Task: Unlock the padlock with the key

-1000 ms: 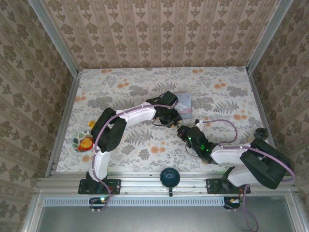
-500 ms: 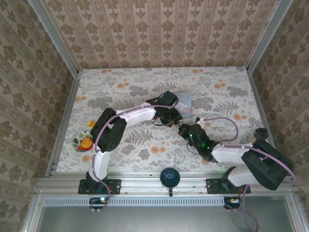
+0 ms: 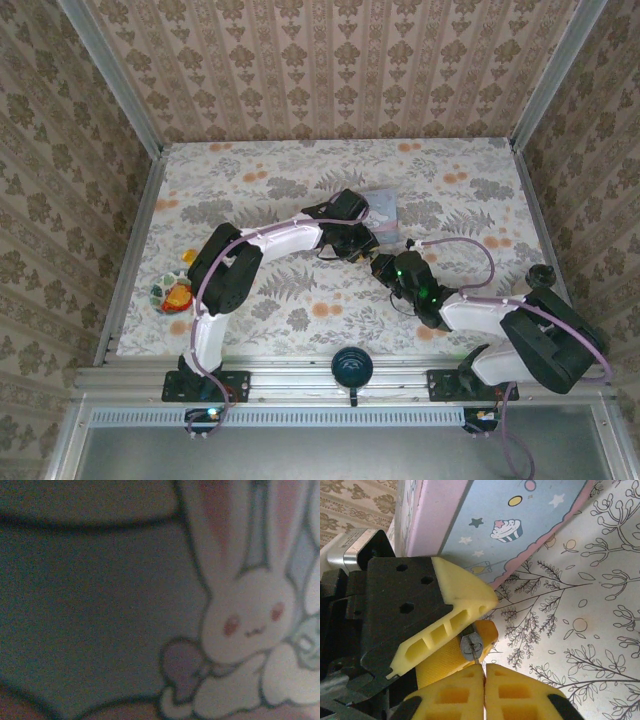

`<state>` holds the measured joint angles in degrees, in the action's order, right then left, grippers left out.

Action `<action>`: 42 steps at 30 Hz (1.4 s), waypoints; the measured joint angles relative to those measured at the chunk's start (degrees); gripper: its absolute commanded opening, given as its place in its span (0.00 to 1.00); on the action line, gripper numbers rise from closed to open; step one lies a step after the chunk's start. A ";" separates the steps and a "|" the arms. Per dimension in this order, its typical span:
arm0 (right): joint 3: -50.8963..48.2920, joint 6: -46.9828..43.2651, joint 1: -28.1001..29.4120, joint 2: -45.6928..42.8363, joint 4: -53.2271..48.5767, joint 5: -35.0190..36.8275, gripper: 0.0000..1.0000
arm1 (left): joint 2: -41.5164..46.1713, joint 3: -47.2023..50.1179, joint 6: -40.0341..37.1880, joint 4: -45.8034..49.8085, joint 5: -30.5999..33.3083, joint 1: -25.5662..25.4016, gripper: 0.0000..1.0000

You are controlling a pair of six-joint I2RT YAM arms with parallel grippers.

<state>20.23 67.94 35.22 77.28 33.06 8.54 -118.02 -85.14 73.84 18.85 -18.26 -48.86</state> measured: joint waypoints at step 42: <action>2.34 -8.04 -3.76 -18.12 -22.38 -5.70 0.41 | 1.09 3.02 1.57 -5.73 -3.78 -0.24 0.24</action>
<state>22.57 59.90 31.46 59.16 10.68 2.83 -116.92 -82.13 75.42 13.13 -22.04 -49.10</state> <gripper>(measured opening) 0.405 0.328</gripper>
